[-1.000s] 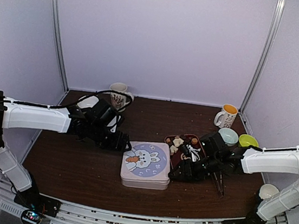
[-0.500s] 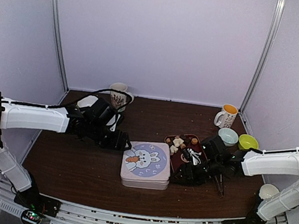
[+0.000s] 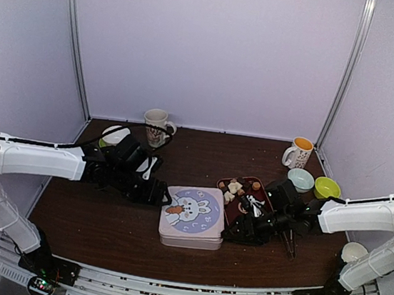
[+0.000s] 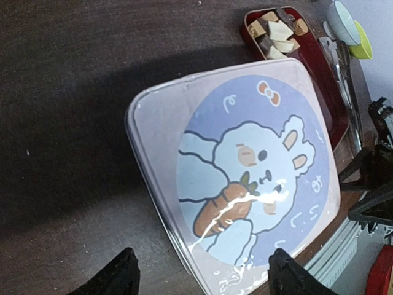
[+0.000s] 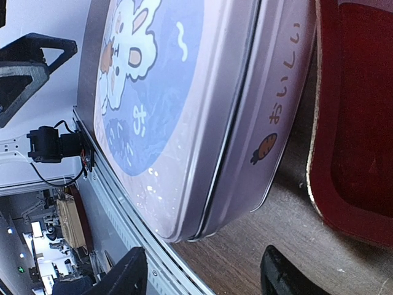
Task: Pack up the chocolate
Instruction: Rotate the packing box at the center of the board, then press the box lid onto the packing box.
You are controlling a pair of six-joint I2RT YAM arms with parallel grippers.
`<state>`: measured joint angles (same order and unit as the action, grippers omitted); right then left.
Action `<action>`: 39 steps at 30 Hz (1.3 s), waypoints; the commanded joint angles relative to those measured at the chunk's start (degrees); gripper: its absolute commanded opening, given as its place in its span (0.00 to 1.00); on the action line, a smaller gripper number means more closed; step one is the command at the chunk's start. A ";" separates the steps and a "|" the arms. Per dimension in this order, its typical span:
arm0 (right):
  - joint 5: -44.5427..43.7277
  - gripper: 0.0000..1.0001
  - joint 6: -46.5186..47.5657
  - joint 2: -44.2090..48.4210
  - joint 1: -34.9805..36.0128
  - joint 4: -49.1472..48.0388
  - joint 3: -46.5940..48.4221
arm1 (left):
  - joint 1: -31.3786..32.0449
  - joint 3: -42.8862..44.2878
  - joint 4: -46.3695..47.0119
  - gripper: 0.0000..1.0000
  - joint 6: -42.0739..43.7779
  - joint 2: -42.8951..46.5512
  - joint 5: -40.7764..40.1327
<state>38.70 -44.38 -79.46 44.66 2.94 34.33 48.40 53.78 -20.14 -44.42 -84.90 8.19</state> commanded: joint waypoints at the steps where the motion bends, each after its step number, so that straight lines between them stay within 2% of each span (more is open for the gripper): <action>1: 0.13 0.64 -0.72 0.54 0.35 -0.62 -0.37 | 2.06 -0.97 0.54 0.75 -1.68 2.53 1.13; 5: -0.10 0.63 -1.35 0.27 0.34 -0.30 -0.28 | 3.92 -1.45 0.72 0.74 -3.37 2.19 1.63; 9: -0.04 0.63 -2.30 0.06 0.34 -0.96 -0.78 | 4.81 -2.83 2.37 0.68 -5.56 1.28 3.55; 13: 0.65 0.61 -2.72 -0.81 0.58 -1.57 -0.93 | 5.04 -5.23 4.51 0.58 -7.43 0.50 4.65; 26: -1.52 0.60 -3.75 -3.68 0.66 -4.81 2.22 | 5.04 -6.26 8.69 0.43 -7.93 -1.99 4.94; 31: -1.49 0.54 -4.36 -5.36 1.00 -6.02 2.73 | 5.04 -6.18 10.65 0.36 -7.32 -3.07 6.31; 39: 1.11 0.45 -5.07 -7.90 2.77 -5.85 -0.11 | 5.04 -4.88 11.63 0.32 -6.44 -6.19 9.16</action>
<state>39.22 -48.93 -85.73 46.00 -3.16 35.73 52.95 47.57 -13.34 -52.12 -88.25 13.30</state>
